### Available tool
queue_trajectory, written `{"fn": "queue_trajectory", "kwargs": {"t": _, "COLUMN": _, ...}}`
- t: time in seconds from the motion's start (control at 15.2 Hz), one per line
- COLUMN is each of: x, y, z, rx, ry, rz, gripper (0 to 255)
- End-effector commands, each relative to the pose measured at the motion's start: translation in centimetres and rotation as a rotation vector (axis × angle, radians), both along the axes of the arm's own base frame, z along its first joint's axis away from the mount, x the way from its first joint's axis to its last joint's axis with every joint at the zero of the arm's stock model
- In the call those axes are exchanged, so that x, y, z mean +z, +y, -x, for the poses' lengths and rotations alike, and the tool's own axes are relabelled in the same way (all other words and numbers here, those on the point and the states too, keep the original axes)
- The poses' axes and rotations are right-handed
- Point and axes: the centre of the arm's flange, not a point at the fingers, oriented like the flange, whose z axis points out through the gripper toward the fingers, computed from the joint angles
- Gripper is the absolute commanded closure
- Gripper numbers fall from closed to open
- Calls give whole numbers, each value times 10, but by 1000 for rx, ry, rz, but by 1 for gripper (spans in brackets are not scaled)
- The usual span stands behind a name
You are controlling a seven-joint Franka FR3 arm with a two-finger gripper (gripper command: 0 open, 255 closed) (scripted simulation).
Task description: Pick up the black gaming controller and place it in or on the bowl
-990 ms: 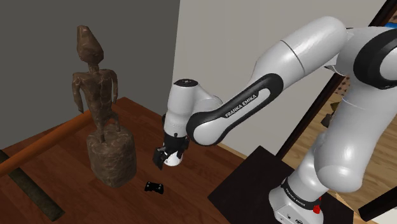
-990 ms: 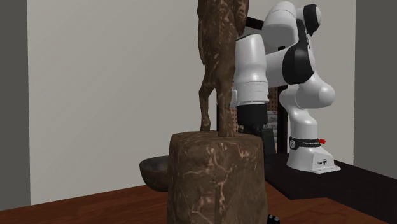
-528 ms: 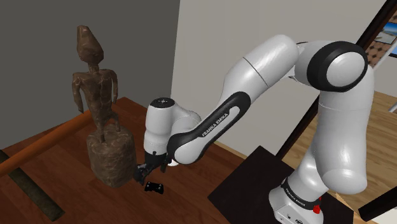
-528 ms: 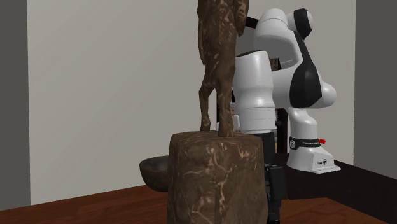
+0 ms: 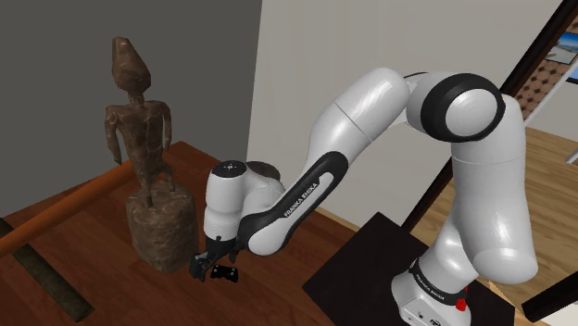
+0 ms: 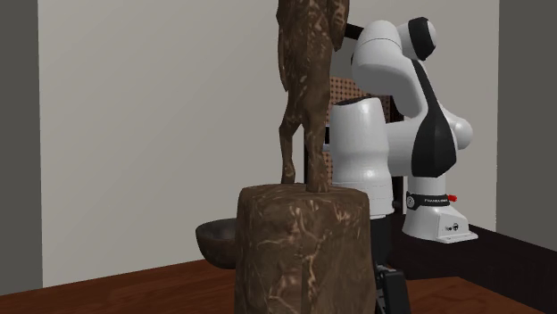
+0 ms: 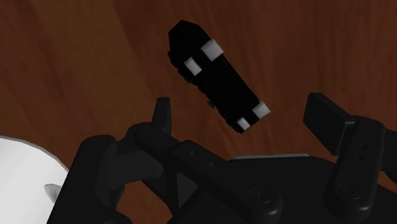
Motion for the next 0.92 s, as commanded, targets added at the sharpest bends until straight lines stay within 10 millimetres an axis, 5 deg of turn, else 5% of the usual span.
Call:
{"fn": "queue_trajectory", "kwargs": {"t": 0.0, "x": -4, "y": 0, "z": -1, "rx": 0, "ry": 0, "rz": 0, "gripper": 0}}
{"fn": "queue_trajectory", "kwargs": {"t": 0.4, "x": -4, "y": 0, "z": -1, "rx": 0, "ry": 0, "rz": 0, "gripper": 0}}
{"fn": "queue_trajectory", "kwargs": {"t": 0.46, "x": -4, "y": 0, "z": -1, "rx": 0, "ry": 0, "rz": 0, "gripper": 255}}
{"fn": "queue_trajectory", "kwargs": {"t": 0.86, "x": -4, "y": 0, "z": -1, "rx": 0, "ry": 0, "rz": 0, "gripper": 255}}
